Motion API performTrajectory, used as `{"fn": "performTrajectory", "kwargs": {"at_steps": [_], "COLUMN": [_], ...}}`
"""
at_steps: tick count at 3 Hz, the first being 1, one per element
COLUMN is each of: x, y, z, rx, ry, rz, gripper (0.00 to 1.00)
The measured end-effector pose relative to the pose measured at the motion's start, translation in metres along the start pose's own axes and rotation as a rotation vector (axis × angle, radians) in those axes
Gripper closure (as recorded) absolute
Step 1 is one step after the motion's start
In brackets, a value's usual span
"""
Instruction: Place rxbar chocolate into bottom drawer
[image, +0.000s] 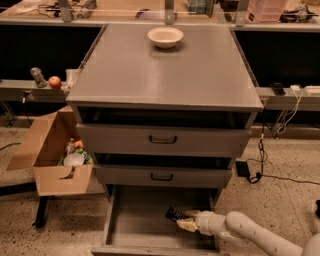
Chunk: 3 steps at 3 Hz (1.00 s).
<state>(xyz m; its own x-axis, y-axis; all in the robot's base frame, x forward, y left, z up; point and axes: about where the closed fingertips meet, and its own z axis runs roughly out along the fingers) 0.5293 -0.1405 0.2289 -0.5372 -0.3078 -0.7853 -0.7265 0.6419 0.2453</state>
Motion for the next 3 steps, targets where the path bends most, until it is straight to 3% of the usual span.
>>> {"fn": "performTrajectory", "kwargs": {"at_steps": [1, 3], "x": [0.003, -0.002], "y": [-0.024, -0.047], "z": [0.024, 0.068], "rx": [0.004, -0.021], "ry": [0.053, 0.13], "rz": [-0.003, -0.043], "gripper": [0.84, 0.37]}}
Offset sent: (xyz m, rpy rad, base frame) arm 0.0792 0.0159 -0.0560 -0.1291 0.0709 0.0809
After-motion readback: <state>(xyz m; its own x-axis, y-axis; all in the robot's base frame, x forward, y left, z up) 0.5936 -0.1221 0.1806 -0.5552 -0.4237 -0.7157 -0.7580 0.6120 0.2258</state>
